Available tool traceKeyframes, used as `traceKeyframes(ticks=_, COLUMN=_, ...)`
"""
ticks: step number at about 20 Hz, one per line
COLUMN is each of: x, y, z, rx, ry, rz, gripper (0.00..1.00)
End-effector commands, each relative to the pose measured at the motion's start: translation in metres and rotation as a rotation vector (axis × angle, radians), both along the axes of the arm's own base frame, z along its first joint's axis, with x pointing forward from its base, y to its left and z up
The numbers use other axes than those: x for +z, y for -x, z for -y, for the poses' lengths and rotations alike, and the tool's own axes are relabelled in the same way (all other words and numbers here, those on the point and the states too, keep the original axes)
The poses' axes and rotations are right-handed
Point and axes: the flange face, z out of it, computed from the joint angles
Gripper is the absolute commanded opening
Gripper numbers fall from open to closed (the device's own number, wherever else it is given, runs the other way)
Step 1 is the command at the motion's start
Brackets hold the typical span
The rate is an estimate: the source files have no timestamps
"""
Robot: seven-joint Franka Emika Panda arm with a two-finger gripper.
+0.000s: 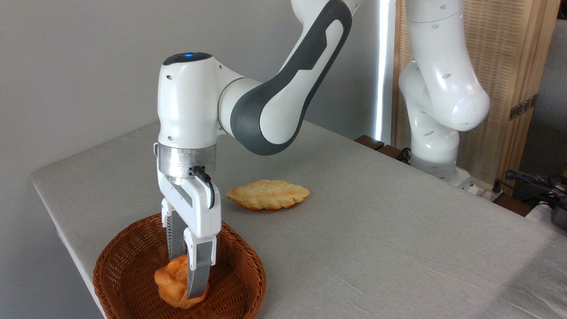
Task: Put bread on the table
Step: 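Close the gripper on the round bread roll and lift it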
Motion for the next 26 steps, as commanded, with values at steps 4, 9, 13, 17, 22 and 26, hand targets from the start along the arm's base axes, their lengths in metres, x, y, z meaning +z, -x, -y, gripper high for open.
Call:
traceKeyframes(ticks=4, x=-0.002, y=0.001, z=0.001, rx=-0.022, ry=-0.011, rz=0.007, gripper=0.59)
traceKeyframes(ticks=9, x=-0.003, y=0.001, z=0.001, rx=-0.02, ry=-0.011, rz=0.005, gripper=0.59)
traceKeyframes(ticks=13, x=0.005, y=0.001, z=0.004, rx=-0.014, ry=-0.003, rz=0.019, gripper=0.6)
traceKeyframes(ticks=17, x=0.02, y=0.003, z=0.008, rx=-0.016, ry=0.009, rz=0.041, gripper=0.6)
traceKeyframes(ticks=22, x=0.037, y=0.008, z=0.012, rx=-0.002, ry=0.028, rz=0.057, gripper=0.63)
traceKeyframes(ticks=26, x=0.058, y=0.015, z=0.012, rx=0.033, ry=0.056, rz=0.074, gripper=0.65)
